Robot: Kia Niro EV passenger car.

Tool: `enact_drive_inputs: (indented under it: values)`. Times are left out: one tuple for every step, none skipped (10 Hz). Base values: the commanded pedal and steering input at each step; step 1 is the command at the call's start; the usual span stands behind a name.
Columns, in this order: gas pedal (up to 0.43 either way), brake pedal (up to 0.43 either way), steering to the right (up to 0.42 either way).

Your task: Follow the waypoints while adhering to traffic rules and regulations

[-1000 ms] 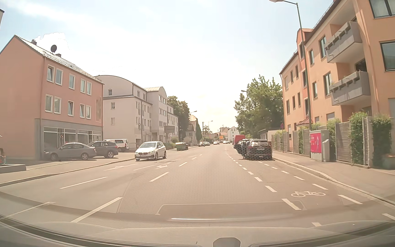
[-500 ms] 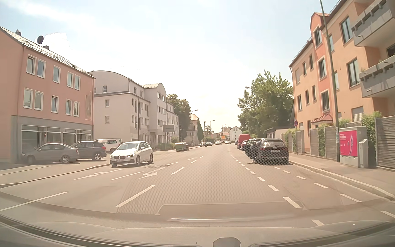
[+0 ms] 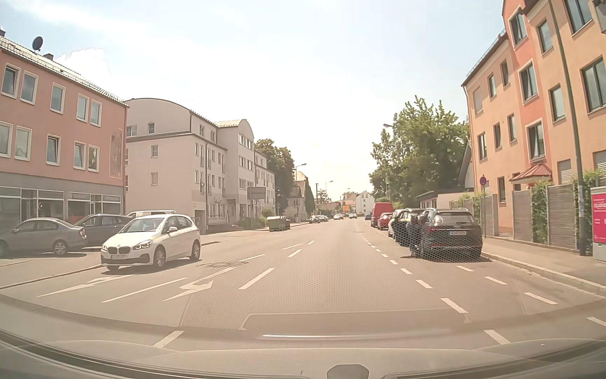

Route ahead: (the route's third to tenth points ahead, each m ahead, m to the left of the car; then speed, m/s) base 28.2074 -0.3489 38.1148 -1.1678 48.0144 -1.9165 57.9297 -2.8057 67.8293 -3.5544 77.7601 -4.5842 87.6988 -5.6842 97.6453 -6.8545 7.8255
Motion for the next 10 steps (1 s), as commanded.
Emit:
enact_drive_inputs:
  values:
    - [0.15, 0.0, -0.004]
    - [0.15, 0.0, 0.0]
    - [0.15, 0.0, 0.001]
    - [0.15, 0.0, 0.003]
    - [0.15, 0.0, 0.006]
    - [0.15, 0.0, 0.01]
    - [0.15, 0.0, 0.014]
    - [0.15, 0.0, 0.02]
    - [0.15, 0.0, 0.021]
    - [0.15, 0.0, 0.02]
